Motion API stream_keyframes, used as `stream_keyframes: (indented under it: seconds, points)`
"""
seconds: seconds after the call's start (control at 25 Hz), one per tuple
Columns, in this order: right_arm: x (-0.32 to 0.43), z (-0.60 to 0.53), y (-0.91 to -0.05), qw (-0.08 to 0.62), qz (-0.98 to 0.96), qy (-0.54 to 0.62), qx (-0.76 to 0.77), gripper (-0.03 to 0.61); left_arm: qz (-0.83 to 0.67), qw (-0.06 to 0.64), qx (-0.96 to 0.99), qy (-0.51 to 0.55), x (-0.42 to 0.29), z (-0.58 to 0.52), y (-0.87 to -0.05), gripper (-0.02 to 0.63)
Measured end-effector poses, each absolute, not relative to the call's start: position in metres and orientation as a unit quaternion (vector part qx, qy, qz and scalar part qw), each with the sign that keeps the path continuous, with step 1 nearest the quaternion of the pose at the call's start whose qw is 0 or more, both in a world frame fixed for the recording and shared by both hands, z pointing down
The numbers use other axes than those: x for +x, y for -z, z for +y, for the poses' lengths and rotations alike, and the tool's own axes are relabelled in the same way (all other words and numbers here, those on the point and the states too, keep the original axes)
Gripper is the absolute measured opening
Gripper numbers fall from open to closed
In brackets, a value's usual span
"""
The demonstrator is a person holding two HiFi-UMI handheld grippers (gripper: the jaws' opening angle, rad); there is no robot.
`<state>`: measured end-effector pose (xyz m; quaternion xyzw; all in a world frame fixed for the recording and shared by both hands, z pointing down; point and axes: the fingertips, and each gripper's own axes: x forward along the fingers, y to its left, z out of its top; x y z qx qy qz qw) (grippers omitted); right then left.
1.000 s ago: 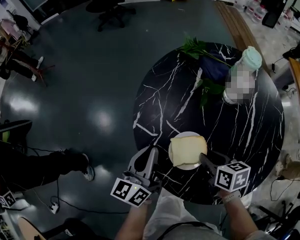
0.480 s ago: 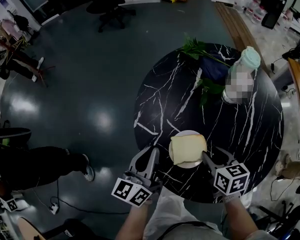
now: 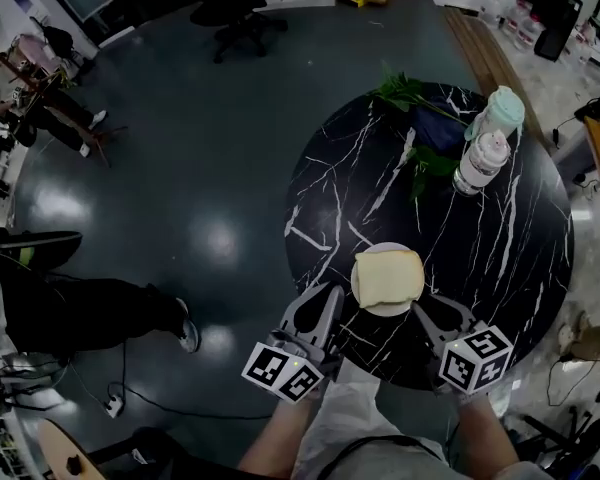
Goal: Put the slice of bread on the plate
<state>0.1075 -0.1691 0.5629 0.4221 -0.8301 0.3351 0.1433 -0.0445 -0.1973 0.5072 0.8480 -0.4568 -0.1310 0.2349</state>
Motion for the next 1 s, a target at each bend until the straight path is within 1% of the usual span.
stream_keyframes:
  seconds: [0.08, 0.2, 0.64, 1.0]
  points:
    - [0.108, -0.163, -0.554, 0.133, -0.832, -0.333, 0.424, 0.056, -0.455, 0.233, 0.849, 0.131, -0.043, -0.189, -0.502, 0.008]
    - [0.103, -0.155, -0.540, 0.120, -0.841, -0.322, 0.417, 0.028, -0.455, 0.233, 0.849, 0.132, -0.042, -0.177, -0.496, 0.008]
    - [0.082, -0.113, -0.490, 0.094, -0.873, -0.284, 0.385, 0.017, -0.437, 0.226, 0.860, 0.133, -0.025, -0.134, -0.465, 0.008]
    - [0.085, -0.086, -0.450, 0.084, -0.887, -0.235, 0.387, 0.011, -0.423, 0.206, 0.870, 0.143, -0.014, -0.111, -0.439, 0.008]
